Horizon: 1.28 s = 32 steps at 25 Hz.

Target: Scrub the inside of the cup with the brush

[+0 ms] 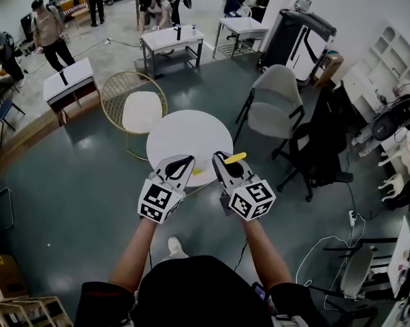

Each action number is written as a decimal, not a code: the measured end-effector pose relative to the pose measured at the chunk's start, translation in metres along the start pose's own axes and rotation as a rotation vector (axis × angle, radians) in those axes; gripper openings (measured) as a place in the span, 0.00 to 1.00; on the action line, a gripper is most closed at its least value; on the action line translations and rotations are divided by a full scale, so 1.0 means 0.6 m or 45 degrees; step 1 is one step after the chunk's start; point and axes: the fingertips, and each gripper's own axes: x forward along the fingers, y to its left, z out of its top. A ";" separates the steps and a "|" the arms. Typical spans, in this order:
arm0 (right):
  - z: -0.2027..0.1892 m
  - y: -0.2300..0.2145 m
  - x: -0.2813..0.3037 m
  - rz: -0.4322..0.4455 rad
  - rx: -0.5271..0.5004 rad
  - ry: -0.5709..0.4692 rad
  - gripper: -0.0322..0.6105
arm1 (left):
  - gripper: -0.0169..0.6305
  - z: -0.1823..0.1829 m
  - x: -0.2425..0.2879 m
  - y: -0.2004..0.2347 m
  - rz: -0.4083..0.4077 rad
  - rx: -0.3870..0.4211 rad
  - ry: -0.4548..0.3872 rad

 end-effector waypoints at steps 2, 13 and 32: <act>0.003 0.003 -0.019 0.006 0.006 -0.001 0.12 | 0.05 0.005 -0.004 -0.017 0.009 -0.005 -0.001; 0.004 0.011 -0.126 0.035 0.006 -0.014 0.12 | 0.05 0.020 -0.025 -0.121 0.042 0.011 0.010; 0.019 0.022 -0.258 0.081 -0.006 -0.056 0.12 | 0.05 0.054 -0.042 -0.239 0.096 0.071 0.003</act>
